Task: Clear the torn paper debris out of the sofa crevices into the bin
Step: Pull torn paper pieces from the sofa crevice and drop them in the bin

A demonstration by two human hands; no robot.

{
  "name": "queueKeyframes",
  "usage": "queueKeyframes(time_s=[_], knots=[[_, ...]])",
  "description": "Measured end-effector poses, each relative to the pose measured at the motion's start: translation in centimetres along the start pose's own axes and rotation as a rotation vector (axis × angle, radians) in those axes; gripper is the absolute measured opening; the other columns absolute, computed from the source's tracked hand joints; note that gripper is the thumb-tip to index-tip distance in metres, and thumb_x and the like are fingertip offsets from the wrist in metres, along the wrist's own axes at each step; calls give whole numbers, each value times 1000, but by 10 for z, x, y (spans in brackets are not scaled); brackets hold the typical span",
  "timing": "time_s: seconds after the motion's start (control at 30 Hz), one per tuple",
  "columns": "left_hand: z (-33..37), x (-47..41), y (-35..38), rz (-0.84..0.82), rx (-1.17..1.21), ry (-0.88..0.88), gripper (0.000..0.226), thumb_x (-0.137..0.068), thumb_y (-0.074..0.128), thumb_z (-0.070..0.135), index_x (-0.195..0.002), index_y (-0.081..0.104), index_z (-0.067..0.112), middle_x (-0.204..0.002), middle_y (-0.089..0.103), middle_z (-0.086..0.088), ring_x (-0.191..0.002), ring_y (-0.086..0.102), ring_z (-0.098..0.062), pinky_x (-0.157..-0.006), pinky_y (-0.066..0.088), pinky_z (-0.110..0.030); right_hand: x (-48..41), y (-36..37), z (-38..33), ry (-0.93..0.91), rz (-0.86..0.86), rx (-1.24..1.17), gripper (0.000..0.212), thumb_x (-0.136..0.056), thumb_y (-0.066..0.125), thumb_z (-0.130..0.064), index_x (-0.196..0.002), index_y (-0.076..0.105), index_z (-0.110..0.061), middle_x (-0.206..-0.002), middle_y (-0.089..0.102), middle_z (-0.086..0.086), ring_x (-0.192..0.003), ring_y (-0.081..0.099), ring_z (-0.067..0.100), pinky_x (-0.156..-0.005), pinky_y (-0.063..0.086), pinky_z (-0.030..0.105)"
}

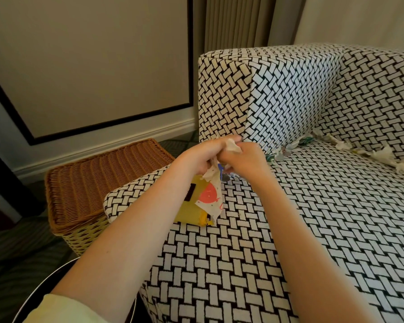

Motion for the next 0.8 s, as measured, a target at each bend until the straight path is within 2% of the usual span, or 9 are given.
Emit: queueKeyframes(time_s=[0.1, 0.23, 0.3, 0.4, 0.5, 0.57, 0.63, 0.7, 0.8], knots=[[-2, -4, -8, 71, -34, 43, 34, -85, 62, 26, -114, 59, 11, -111, 59, -10, -98, 58, -22, -91, 50, -39, 0, 1, -7, 51, -185, -85, 14, -88, 49, -11, -90, 60, -4, -80, 61, 6, -69, 58, 14, -62, 48, 17], [0, -5, -6, 163, 68, 118, 18, -93, 50, 13, -110, 52, 7, -74, 50, -3, -64, 49, -12, -55, 42, -23, 5, 0, -9, 44, -320, -83, 18, -90, 47, -21, -90, 60, -9, -95, 60, 10, -88, 54, 21, -85, 40, 33], [0, -6, -5, 191, 55, 90, 16, -90, 54, 15, -101, 51, 4, -79, 53, -5, -69, 51, -14, -56, 40, -23, 6, -3, -8, 23, -305, -26, 25, -90, 47, -24, -101, 62, -8, -105, 62, 10, -99, 56, 24, -91, 41, 34], [-2, -10, -7, 254, 55, 44, 36, -86, 58, 18, -119, 56, 2, -112, 60, -13, -96, 55, -21, -67, 42, -26, 9, -5, -12, -45, -287, -14, 30, -92, 47, -21, -116, 60, -10, -115, 59, 2, -107, 52, 14, -85, 37, 22], [0, -9, -12, 300, 133, 19, 24, -92, 52, 11, -114, 55, 2, -98, 63, -15, -78, 56, -19, -64, 45, -25, 10, -6, -13, -93, -235, -62, 35, -95, 43, -22, -128, 53, -17, -126, 57, 1, -118, 50, 15, -93, 37, 25], [0, -6, -14, 300, 222, -20, 20, -92, 49, 9, -111, 55, 6, -95, 61, -15, -81, 59, -23, -72, 47, -31, 11, -6, -14, -92, -240, -56, 38, -97, 40, -23, -135, 43, -24, -128, 54, 1, -114, 53, 17, -92, 44, 30], [3, -4, -14, 321, 258, -11, 29, -94, 44, 10, -122, 54, 12, -108, 58, -14, -96, 59, -26, -77, 48, -33, 12, -2, -15, -4, -332, -115, 47, -98, 39, -24, -141, 27, -35, -118, 56, 0, -97, 61, 20, -78, 53, 34], [8, -1, -11, 338, 271, 17, 36, -98, 36, 11, -130, 51, 15, -126, 54, -11, -97, 54, -22, -66, 46, -26, 14, 3, -15, 128, -412, -220, 56, -98, 41, -24, -144, 13, -40, -107, 59, 1, -81, 63, 20, -68, 56, 35], [15, 2, -13, 345, 303, 48, 32, -98, 35, 13, -121, 58, 13, -123, 56, -12, -85, 50, -22, -65, 41, -28, 15, 9, -18, 198, -454, -342, 53, -98, 42, -22, -142, 18, -38, -105, 59, 7, -75, 62, 20, -64, 54, 37]])
Point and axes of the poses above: each hand's wrist, its own x-axis away from the middle knuckle, its own y-axis out of the palm, z = x × y, the point moved 2 cm from there along -x, towards the middle knuckle
